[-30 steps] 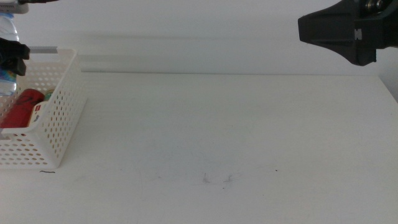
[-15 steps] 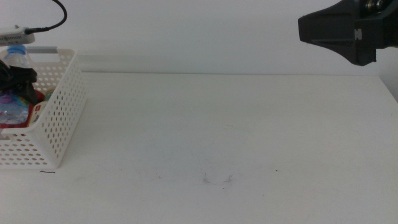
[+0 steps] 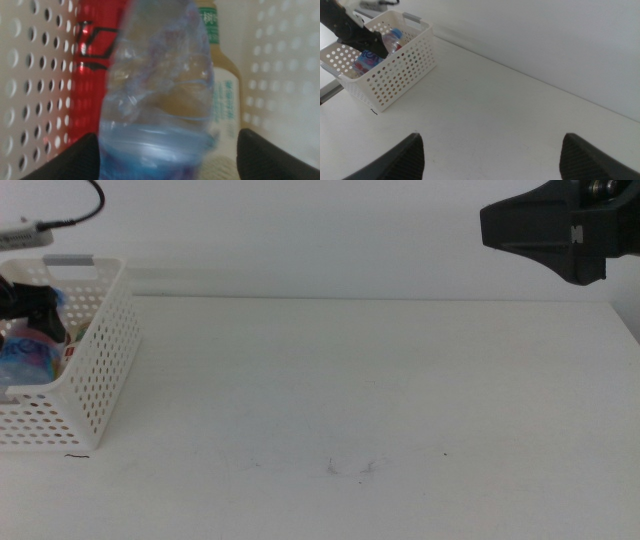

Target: Use arms to grab the bottles and put them into the dustbin to the left of the table.

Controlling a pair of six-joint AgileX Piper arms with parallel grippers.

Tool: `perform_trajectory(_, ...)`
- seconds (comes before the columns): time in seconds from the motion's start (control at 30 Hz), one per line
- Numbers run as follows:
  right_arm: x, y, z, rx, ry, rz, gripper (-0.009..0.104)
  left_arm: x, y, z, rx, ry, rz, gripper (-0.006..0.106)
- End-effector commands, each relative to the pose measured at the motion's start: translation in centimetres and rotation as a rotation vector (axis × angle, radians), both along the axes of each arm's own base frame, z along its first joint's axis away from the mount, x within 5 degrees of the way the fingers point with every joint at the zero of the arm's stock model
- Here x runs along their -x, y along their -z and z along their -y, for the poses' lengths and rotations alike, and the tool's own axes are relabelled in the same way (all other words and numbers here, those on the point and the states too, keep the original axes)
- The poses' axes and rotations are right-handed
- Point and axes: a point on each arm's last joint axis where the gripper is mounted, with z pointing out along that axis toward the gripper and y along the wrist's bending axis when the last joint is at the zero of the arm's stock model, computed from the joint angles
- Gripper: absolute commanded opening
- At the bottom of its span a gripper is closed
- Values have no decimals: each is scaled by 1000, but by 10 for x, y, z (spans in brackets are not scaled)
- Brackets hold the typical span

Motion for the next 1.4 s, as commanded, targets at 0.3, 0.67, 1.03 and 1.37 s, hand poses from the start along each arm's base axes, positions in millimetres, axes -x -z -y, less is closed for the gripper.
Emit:
perform_trajectory(0.3, 2, -3, 0, -9, -3, 10, 86, 75, -137, 81, -47, 124, 398, 94)
perform_trajectory(0.67, 2, -3, 0, -10, -2, 9, 86, 215, -178, 134, -125, 261, 1003, 94)
perform_trajectory(1.03, 2, -3, 0, -10, -2, 9, 86, 254, -187, 134, -91, 251, 1083, 94)
perform_trajectory(1.37, 2, -3, 0, -10, -2, 9, 86, 254, -187, 135, -75, 251, 1085, 94)
